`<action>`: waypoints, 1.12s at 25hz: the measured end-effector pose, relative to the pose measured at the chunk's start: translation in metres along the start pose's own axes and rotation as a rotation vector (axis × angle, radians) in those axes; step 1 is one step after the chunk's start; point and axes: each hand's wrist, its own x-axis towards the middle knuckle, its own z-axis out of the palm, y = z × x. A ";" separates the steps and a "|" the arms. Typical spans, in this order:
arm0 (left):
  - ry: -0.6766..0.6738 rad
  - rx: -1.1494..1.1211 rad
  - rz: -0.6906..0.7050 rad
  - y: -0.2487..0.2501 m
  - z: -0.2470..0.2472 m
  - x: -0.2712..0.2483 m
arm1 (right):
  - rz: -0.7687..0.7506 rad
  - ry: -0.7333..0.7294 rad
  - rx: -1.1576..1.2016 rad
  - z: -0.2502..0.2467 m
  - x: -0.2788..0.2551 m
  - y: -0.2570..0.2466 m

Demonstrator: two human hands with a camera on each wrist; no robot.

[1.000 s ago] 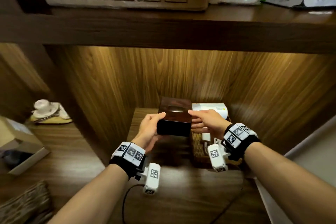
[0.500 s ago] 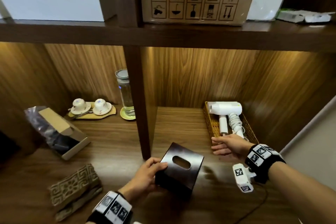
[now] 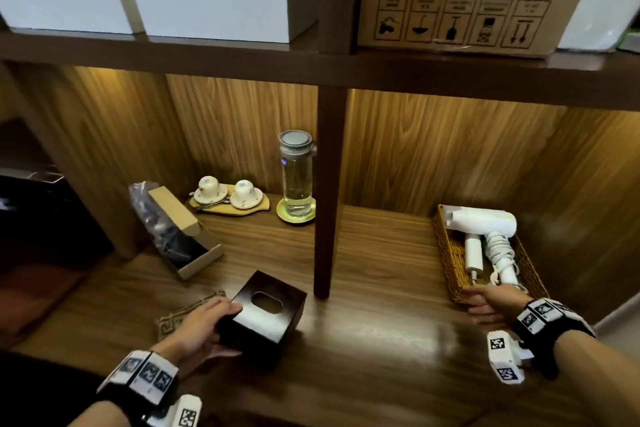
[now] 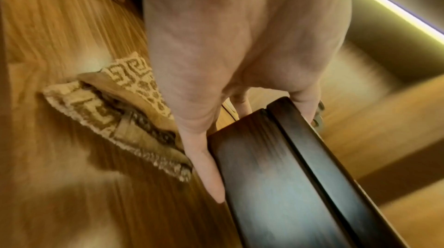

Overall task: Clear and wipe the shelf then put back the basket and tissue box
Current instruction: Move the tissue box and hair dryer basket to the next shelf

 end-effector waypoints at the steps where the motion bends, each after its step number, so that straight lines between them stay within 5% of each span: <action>1: 0.025 -0.039 0.017 0.005 -0.004 0.003 | 0.015 0.007 0.010 0.001 0.006 -0.003; 8: 0.211 -0.136 0.059 0.031 0.006 0.068 | -0.007 0.178 0.213 0.003 0.037 -0.001; 15: 0.253 -0.208 0.022 0.047 0.018 0.137 | 0.104 0.264 0.363 -0.004 0.064 0.012; 19: 0.313 -0.237 -0.020 0.046 0.026 0.150 | 0.066 0.235 0.331 -0.010 0.066 0.006; 24: 0.379 -0.114 0.037 0.052 0.040 0.149 | 0.078 0.392 0.386 -0.019 0.125 0.026; 28: 0.386 -0.006 0.045 0.049 0.034 0.170 | 0.087 0.421 0.572 0.003 0.066 0.014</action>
